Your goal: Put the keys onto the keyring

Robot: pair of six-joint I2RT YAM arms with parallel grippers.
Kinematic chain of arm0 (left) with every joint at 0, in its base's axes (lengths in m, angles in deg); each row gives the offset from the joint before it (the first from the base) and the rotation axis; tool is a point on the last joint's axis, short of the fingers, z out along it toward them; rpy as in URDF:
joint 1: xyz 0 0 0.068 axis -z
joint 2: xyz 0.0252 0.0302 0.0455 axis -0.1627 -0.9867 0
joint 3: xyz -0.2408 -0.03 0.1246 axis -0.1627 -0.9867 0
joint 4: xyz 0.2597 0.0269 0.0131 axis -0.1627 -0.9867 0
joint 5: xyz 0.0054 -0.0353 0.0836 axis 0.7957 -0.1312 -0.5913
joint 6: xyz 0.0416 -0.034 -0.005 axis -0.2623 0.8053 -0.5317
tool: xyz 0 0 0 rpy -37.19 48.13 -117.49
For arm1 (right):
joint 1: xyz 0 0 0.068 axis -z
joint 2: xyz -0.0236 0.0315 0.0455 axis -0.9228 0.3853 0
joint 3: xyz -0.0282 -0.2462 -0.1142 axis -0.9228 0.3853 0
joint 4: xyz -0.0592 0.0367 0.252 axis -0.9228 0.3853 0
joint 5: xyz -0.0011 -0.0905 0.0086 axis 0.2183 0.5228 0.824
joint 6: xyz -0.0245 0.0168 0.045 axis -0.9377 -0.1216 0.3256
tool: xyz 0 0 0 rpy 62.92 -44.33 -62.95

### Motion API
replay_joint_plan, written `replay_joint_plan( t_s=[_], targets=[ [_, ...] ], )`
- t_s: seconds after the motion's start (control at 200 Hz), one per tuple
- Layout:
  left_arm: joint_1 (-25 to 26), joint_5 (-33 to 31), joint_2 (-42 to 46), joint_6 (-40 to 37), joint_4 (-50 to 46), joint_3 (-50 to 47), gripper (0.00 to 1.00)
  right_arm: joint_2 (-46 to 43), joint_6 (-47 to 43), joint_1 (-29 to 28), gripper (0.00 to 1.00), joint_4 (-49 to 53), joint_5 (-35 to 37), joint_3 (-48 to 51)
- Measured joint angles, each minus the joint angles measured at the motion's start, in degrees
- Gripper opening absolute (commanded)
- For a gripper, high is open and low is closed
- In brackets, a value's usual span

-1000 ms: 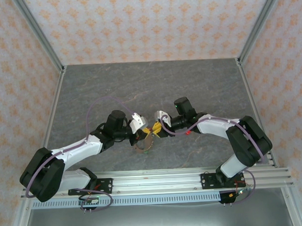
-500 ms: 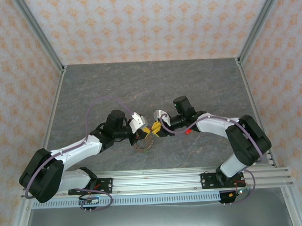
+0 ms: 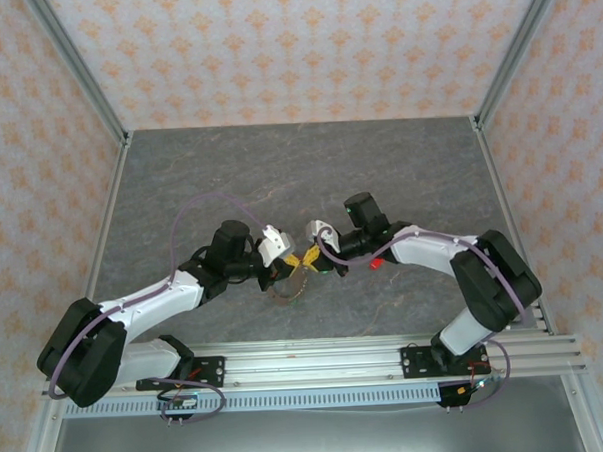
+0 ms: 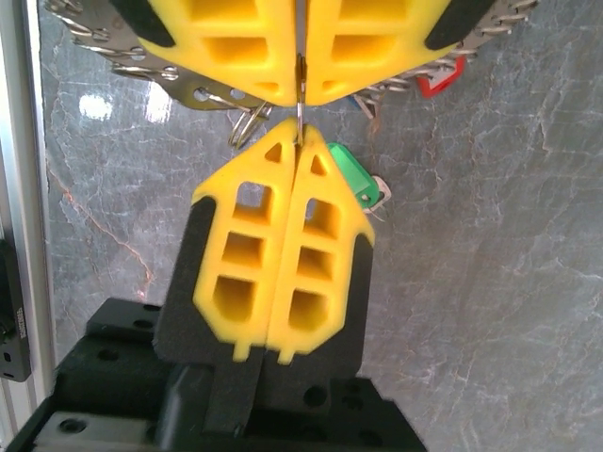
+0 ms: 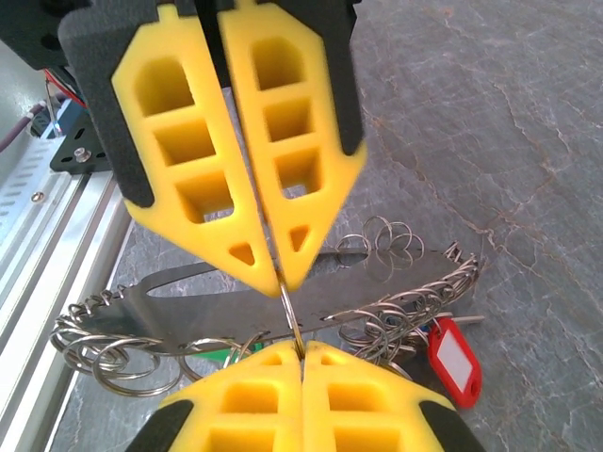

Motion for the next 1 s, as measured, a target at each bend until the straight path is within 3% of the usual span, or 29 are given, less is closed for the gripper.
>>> replay_joint_plan(
  t_s=[0.425,1.001],
  targets=[
    [0.00,0.17,0.55,-1.14,-3.21,1.99,0.20,-6.27,-7.06,-4.39,0.00,21.55,12.35,-10.43],
    [0.00,-0.61,5.68,-0.72,-3.54,1.92,0.24,-6.80,-10.40,-5.79,0.00,28.41,16.90,-13.42]
  ],
)
